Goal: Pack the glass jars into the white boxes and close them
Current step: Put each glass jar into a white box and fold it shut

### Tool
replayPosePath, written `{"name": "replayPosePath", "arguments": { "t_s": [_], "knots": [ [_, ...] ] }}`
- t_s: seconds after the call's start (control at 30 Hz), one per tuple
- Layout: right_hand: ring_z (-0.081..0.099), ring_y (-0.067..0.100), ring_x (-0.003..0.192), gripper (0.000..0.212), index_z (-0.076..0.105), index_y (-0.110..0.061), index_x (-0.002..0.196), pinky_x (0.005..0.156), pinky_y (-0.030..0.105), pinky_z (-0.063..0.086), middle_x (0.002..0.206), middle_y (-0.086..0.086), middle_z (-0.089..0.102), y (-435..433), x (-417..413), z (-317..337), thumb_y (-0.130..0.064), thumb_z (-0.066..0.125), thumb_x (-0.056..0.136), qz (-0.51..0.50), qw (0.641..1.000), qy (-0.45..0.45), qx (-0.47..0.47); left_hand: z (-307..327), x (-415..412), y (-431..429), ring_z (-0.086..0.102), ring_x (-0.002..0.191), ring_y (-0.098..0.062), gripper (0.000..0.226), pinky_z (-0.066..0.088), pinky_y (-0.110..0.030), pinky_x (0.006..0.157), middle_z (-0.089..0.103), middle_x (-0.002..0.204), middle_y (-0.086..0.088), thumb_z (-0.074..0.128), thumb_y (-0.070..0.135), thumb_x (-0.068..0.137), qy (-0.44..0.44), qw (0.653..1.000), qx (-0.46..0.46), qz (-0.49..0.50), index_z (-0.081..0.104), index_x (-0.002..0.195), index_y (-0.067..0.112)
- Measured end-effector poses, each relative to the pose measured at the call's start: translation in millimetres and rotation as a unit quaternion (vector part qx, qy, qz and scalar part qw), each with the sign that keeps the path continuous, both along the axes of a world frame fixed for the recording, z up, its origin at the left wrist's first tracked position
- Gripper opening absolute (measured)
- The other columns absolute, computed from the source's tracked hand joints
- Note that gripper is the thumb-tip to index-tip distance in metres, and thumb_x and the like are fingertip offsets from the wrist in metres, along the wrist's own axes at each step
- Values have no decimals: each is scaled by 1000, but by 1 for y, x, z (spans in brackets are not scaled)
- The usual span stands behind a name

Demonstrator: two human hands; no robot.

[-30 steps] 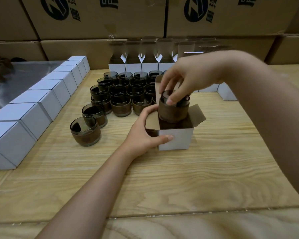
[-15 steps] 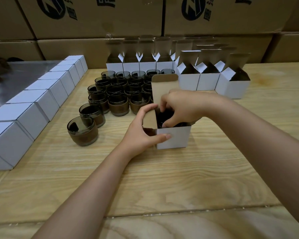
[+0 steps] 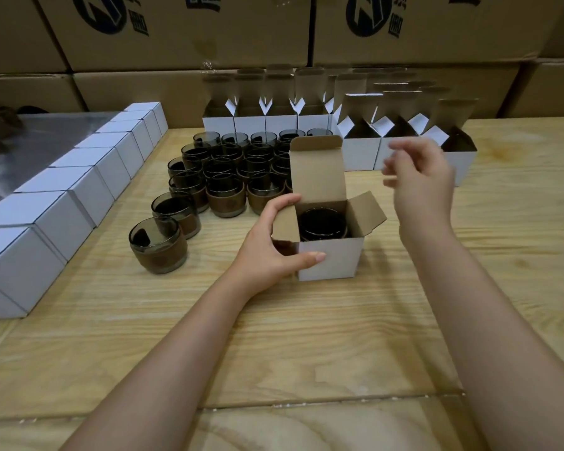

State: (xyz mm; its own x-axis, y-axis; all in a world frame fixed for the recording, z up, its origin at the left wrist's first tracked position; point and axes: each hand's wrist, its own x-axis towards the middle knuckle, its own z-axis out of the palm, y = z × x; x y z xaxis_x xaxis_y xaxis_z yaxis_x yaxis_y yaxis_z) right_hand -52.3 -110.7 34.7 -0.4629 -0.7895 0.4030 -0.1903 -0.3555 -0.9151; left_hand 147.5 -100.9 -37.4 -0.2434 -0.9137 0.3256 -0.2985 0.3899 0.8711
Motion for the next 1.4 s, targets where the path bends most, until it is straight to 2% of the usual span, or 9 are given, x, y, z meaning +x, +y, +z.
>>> {"name": "replayPosePath", "arguments": {
  "t_s": [0.1, 0.2, 0.33, 0.43, 0.6, 0.9, 1.1, 1.23, 1.4],
  "knots": [
    [60, 8, 72, 28, 62, -16, 102, 65, 21, 50, 83, -2, 61, 9, -2, -32, 1, 40, 96, 43, 975, -209, 62, -1, 0, 0, 42, 123, 12, 83, 35, -3, 97, 45, 130, 35, 88, 27, 65, 1, 1000, 1, -2, 44, 135, 36],
    [67, 11, 77, 26, 59, -14, 120, 66, 23, 52, 90, 0, 71, 13, 8, -50, -10, 47, 97, 188, 932, -291, 108, -1, 0, 0, 43, 120, 14, 84, 37, -3, 95, 45, 129, 34, 88, 28, 65, 7, 1000, 5, -8, 44, 135, 36],
    [69, 17, 96, 35, 54, -18, 130, 76, 31, 57, 113, 5, 68, 14, 25, -56, -18, 54, 95, 253, 925, -244, 146, 3, -3, 3, 50, 111, 14, 90, 39, -4, 88, 50, 122, 37, 87, 25, 63, 22, 1000, -3, -10, 39, 139, 32],
    [64, 22, 107, 36, 55, -18, 130, 88, 38, 54, 119, 5, 66, 12, 23, -56, -8, 51, 95, 257, 936, -197, 137, 1, -5, 4, 62, 101, 1, 111, 51, -17, 78, 56, 119, 29, 86, 19, 66, 41, 999, 0, -18, 12, 146, 39],
    [64, 22, 105, 37, 57, -27, 124, 87, 39, 55, 112, 2, 68, 12, 21, -55, -6, 50, 95, 266, 941, -174, 120, 2, -6, 6, 60, 113, -16, 93, 51, -45, 96, 58, 123, 1, 84, 33, 59, 67, 997, 1, -24, 19, 126, 39],
    [65, 22, 89, 37, 56, -33, 116, 74, 37, 56, 105, 6, 65, 11, 20, -57, -4, 51, 93, 300, 926, -208, 92, 4, -7, 5, 50, 122, -5, 62, 51, -36, 88, 46, 135, 17, 74, 49, 65, 9, 999, -5, -33, 56, 124, 42],
    [61, 26, 100, 23, 61, -26, 99, 85, 45, 50, 103, 2, 67, 13, 15, -54, -12, 67, 82, 336, 922, -187, 33, 7, -8, 6, 53, 121, -10, 56, 53, -29, 83, 52, 133, 12, 78, 42, 65, 39, 999, -9, -36, 57, 117, 42],
    [50, 33, 119, 32, 54, -21, 100, 93, 43, 44, 130, 9, 51, 16, 9, -54, -15, 68, 71, 374, 923, -80, 35, 5, -9, 6, 55, 119, -6, 49, 54, -38, 86, 60, 126, 7, 80, 23, 68, 73, 997, 5, -22, 55, 109, 35],
    [50, 23, 121, 34, 56, -29, 91, 86, 32, 45, 134, 3, 49, 18, 10, -54, -35, 72, 62, 368, 927, -56, 46, 3, -9, 4, 55, 119, 0, 60, 52, -25, 84, 58, 126, 11, 87, 10, 66, 94, 995, 17, -2, 43, 103, 26]
  ]
}}
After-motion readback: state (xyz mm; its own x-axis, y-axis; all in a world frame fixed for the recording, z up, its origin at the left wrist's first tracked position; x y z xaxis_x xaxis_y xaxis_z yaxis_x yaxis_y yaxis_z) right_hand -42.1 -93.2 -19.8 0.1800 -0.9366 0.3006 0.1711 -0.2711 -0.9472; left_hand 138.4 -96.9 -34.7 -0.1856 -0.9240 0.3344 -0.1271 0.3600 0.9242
